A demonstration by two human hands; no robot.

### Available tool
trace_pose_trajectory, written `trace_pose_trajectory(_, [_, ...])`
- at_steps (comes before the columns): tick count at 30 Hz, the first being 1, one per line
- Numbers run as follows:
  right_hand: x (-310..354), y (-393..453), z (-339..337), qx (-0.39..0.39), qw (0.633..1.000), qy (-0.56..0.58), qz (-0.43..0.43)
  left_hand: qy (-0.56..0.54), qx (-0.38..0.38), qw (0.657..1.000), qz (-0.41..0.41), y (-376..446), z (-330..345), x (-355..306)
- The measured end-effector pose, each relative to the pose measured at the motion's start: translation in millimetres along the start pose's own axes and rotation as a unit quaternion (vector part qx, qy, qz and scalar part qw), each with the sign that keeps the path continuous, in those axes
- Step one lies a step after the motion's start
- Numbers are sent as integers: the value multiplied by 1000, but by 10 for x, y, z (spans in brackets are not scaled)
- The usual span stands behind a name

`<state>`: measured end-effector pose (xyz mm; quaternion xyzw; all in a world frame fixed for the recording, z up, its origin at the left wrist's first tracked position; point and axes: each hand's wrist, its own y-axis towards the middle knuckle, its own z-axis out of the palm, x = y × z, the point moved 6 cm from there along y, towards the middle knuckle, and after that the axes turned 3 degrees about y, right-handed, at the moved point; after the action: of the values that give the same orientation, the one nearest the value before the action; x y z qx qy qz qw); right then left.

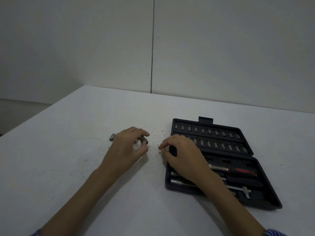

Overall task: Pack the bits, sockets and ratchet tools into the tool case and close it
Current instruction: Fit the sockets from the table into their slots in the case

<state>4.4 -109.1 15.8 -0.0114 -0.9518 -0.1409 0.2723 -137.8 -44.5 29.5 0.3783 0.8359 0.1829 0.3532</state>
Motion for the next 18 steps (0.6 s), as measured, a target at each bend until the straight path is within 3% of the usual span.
trace_pose_trajectory(8, [-62,-44,-230,-52,989,137,34,-72,-11,997,24,86,130,-229])
trace_pose_trajectory(18, [-356,-186,-402,-50,934,322,148,-135,10,985,105,212,445,-605])
